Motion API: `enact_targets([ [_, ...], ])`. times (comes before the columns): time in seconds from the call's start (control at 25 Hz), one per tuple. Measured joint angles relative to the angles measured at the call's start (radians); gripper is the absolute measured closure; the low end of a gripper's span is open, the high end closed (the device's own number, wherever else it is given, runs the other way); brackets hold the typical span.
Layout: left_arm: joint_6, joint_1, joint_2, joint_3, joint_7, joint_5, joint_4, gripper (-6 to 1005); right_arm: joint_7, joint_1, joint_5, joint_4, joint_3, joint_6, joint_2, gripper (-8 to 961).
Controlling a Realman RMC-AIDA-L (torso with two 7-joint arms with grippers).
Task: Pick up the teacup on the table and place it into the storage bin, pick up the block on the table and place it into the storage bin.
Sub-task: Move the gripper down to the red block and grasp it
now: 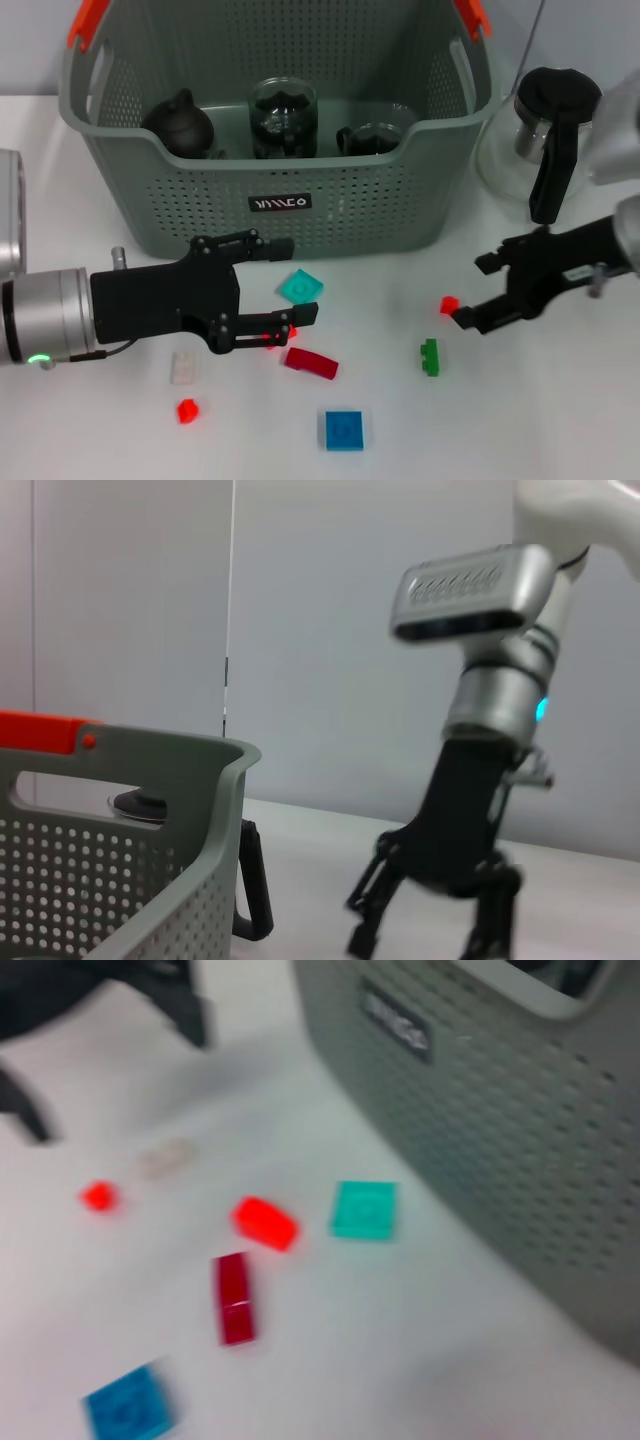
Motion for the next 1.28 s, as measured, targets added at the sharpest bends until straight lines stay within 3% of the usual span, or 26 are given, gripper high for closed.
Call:
enact_targets([
  [0.2,-0.001,0.001,-0.001,0.0,0.0,0.002,-0.01,252,-0.048,0.077,-0.002,0.221,-0.055,0.219,0.0,59],
  [0.36,-0.001,0.001,-0.001,0.001,0.002,0.0,-0.015,252,-0.053,0.113,-0.005,0.317,-0.091,0.332,0.0,80],
  [0.72,0.0,0.0,-0.001,0.002,0.002,-0.004,-0.016,254,-0.051,0.12,-0.005,0.336,-0.103,0.354,0.001,125],
  [1.2,-0.001,-0.005,0.0,0.001,0.002,-0.004,-0.015,256,-0.05,0.121,-0.004,0.35,-0.116,0.34,0.003,357],
  [1.28,-0.001,-0.005,0.0,0.001,0.002,-0.004,-0.015,256,-0.05,0.121,-0.004,0.35,-0.118,0.335,0.003,441],
])
